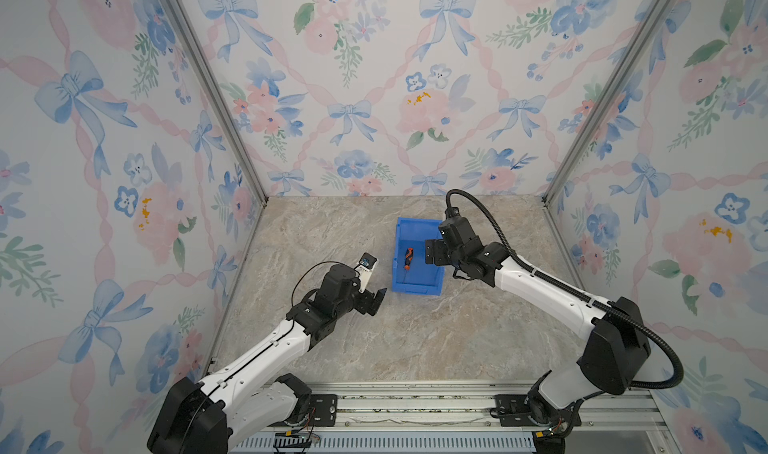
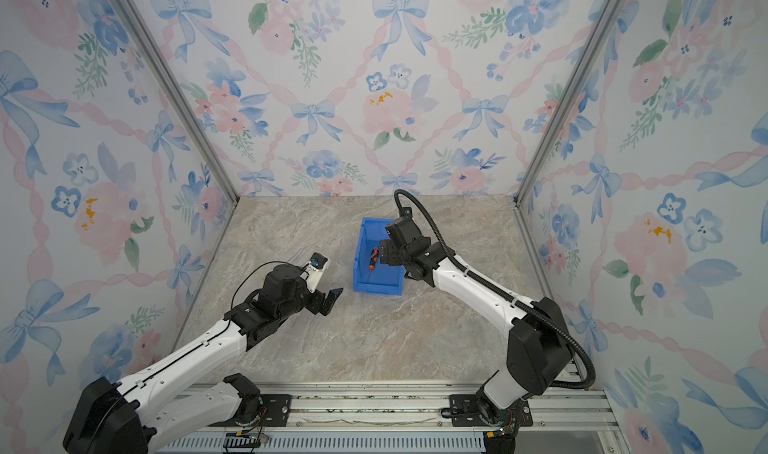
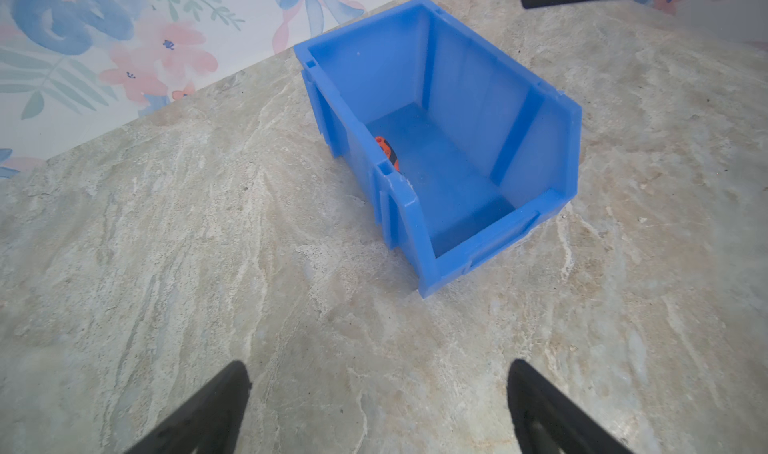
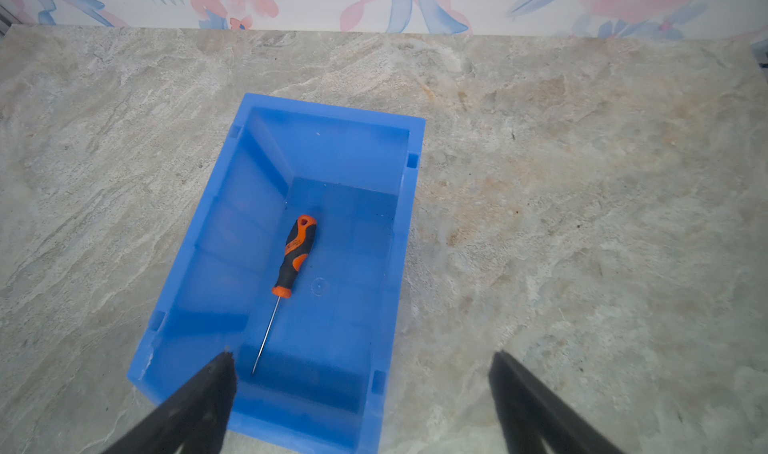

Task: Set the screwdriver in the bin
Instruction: 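Raise the right gripper out of the bin and draw it back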

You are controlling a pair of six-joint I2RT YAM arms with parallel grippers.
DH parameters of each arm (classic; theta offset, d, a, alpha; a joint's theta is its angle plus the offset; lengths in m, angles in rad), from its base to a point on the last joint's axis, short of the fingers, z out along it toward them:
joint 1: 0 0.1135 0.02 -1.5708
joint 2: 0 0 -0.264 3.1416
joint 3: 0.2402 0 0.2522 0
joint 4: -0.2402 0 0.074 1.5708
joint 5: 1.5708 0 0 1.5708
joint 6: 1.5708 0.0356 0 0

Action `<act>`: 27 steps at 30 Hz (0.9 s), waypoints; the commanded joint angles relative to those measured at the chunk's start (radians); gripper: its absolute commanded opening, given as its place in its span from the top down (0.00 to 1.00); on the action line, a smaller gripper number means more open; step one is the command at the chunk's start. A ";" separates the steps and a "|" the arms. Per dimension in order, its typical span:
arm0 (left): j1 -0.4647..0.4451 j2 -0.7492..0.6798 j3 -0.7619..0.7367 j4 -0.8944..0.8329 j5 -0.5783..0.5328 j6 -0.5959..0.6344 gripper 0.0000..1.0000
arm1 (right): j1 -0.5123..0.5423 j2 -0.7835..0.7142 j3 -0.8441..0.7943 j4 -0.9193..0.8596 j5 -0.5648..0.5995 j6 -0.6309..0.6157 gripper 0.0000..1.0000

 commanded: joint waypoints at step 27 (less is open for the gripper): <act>0.237 -0.251 -0.262 0.247 -0.401 -0.192 0.02 | -0.387 -0.539 -0.569 0.325 -0.115 -0.245 0.03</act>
